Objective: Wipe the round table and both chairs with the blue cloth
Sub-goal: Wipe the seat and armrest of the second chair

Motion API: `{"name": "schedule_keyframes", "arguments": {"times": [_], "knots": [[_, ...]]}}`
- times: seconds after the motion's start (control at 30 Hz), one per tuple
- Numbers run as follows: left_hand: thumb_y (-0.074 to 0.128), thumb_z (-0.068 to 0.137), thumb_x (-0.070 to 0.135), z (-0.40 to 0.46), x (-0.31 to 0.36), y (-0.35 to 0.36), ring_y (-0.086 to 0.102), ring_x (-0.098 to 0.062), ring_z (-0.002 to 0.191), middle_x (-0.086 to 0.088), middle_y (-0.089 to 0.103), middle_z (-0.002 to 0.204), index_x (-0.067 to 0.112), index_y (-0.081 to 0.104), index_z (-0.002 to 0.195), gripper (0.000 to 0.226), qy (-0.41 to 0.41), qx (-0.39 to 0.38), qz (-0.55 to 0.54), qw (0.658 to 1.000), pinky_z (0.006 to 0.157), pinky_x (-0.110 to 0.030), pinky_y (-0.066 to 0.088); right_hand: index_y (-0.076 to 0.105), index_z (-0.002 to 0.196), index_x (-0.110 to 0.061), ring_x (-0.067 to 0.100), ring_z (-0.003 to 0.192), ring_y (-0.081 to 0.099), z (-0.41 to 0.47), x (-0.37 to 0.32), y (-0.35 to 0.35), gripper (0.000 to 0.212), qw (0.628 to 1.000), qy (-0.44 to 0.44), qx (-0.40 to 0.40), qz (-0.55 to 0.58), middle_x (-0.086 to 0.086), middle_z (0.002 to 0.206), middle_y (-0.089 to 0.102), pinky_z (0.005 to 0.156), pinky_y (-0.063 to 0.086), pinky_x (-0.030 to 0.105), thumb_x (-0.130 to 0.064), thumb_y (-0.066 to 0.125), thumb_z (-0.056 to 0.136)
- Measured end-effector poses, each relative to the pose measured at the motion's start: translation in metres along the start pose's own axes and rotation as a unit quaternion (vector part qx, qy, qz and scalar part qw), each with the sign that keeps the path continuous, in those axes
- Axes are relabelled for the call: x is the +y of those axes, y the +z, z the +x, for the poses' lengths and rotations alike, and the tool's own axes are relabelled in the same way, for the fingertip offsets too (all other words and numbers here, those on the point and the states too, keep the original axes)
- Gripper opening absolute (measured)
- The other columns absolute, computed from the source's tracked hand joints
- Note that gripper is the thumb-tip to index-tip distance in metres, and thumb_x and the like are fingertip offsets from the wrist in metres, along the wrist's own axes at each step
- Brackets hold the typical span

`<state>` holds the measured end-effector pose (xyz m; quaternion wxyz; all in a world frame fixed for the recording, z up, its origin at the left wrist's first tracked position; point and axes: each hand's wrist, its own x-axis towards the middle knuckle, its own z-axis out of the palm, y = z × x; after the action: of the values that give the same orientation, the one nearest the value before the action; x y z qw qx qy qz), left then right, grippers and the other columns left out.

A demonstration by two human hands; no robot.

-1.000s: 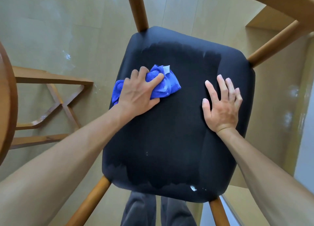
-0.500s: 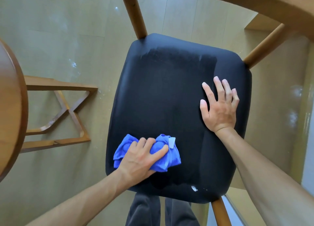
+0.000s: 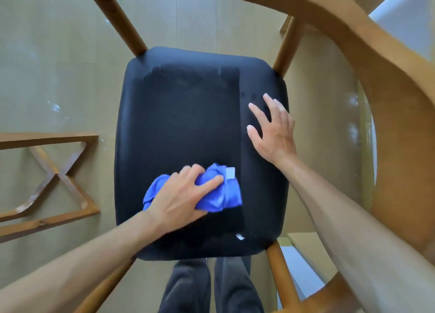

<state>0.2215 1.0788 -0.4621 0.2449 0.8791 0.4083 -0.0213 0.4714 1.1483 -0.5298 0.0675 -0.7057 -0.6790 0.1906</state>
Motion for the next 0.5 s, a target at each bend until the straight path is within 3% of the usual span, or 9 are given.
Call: {"name": "schedule_keyframes", "arguments": {"times": [0.1,0.2,0.27,0.33,0.4,0.5], "knots": [[0.074,0.072,0.025,0.085,-0.005,-0.017,0.051,-0.037,0.088,-0.021,0.051,0.111,0.018,0.054,0.131,0.063,-0.077,0.046,0.037,0.995,0.066,-0.047,0.048,0.044,0.143,-0.027,0.018,0.147,0.013,-0.006,0.005,-0.007,0.044,0.99,0.096,-0.04,0.093,0.0,0.16,0.018,0.115,0.015,0.039,-0.03,0.046,0.099],[0.06,0.083,0.034,0.132,0.003,-0.001,0.043,-0.033,0.104,-0.015,0.041,0.127,0.025,0.038,0.141,0.063,-0.1,0.005,0.09,0.991,0.073,-0.043,0.04,0.042,0.144,-0.023,0.009,0.147,0.012,0.006,0.002,-0.02,0.041,0.929,0.177,-0.065,0.318,-0.005,0.16,0.02,0.12,0.009,0.036,-0.026,0.035,0.104],[0.057,0.084,0.038,0.135,0.013,0.016,0.042,-0.032,0.104,-0.013,0.04,0.13,0.027,0.037,0.14,0.06,-0.097,0.001,0.12,0.988,0.071,-0.041,0.035,0.031,0.15,-0.022,0.007,0.148,0.007,0.01,0.003,-0.026,0.047,0.9,0.202,-0.085,0.377,-0.006,0.161,0.017,0.121,0.006,0.037,-0.032,0.033,0.104],[0.057,0.083,0.04,0.13,0.021,0.029,0.044,-0.032,0.099,-0.014,0.043,0.127,0.026,0.04,0.137,0.057,-0.101,0.021,0.126,0.987,0.068,-0.039,0.032,0.025,0.152,-0.021,0.01,0.149,0.001,0.01,0.004,-0.027,0.049,0.918,0.186,-0.122,0.328,-0.004,0.162,0.009,0.121,0.004,0.042,-0.032,0.031,0.104],[0.061,0.08,0.041,0.119,0.032,0.04,0.047,-0.031,0.091,-0.013,0.049,0.119,0.026,0.047,0.132,0.056,-0.078,0.037,0.127,0.988,0.064,-0.038,0.033,0.035,0.147,-0.015,0.019,0.149,-0.004,0.011,0.004,-0.022,0.044,0.959,0.128,-0.173,0.183,0.003,0.163,0.003,0.118,0.009,0.051,-0.018,0.03,0.104],[0.069,0.07,0.041,0.088,0.064,0.062,0.049,-0.027,0.072,-0.011,0.058,0.097,0.025,0.061,0.115,0.049,0.023,0.063,0.127,0.99,0.055,-0.034,0.036,0.042,0.14,-0.007,0.027,0.149,-0.004,0.013,0.005,-0.013,0.039,0.978,0.09,-0.168,0.078,0.009,0.162,0.001,0.113,0.015,0.06,-0.008,0.031,0.102]]}}
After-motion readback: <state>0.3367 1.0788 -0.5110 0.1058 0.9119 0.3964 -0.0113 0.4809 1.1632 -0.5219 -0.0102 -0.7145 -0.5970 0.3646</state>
